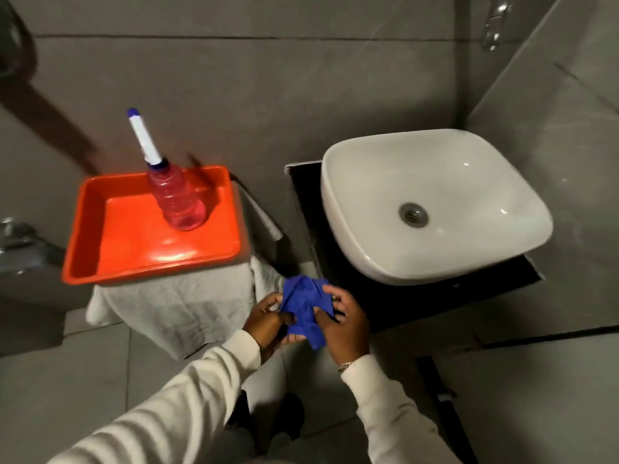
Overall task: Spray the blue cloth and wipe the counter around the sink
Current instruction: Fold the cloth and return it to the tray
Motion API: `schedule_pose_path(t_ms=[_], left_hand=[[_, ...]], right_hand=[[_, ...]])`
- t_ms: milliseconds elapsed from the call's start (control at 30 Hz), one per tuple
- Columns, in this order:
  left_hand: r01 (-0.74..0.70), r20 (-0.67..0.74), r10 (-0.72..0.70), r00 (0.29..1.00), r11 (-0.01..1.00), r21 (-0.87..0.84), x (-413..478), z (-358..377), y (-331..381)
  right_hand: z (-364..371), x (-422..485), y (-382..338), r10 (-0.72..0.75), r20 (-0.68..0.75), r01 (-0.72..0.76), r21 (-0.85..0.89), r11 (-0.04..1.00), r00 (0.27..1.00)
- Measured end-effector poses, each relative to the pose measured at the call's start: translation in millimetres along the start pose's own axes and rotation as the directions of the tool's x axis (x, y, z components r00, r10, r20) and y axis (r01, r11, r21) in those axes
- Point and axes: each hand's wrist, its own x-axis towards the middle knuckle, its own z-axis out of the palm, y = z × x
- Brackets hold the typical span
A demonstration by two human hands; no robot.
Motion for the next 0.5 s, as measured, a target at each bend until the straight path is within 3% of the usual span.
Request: schedule_pose_path(t_ms=[133, 233, 333, 433, 500], left_hand=[[-0.183, 0.011, 0.190, 0.982, 0.958, -0.222, -25.1, -48.9, 33.8], [-0.369, -0.129, 0.348, 0.928, 0.902, -0.224, -43.3, -86.9, 74.6], [-0.535, -0.413, 0.455, 0.789, 0.839, -0.099, -55.5, -140.0, 113.5], [-0.531, -0.593, 0.475, 0.650, 0.842, 0.092, -54.0, -187.4, 148.0], [-0.455, -0.618, 0.498, 0.608, 0.857, 0.243, -46.7, -198.4, 164.5]], right_hand=[[53.9, 0.0, -35.3, -0.118, 0.142, 0.091, 0.188, 0.978, 0.983], [114.4, 9.9, -66.3, -0.239, 0.239, 0.204, 0.162, 0.965, 0.941], [190.5, 18.0, -98.6, -0.356, 0.338, 0.333, 0.125, 0.934, 0.871], [263.8, 29.8, -116.8, -0.388, 0.374, 0.397, 0.055, 0.916, 0.842], [292.1, 41.7, -115.6, -0.365, 0.388, 0.402, -0.016, 0.916, 0.847]])
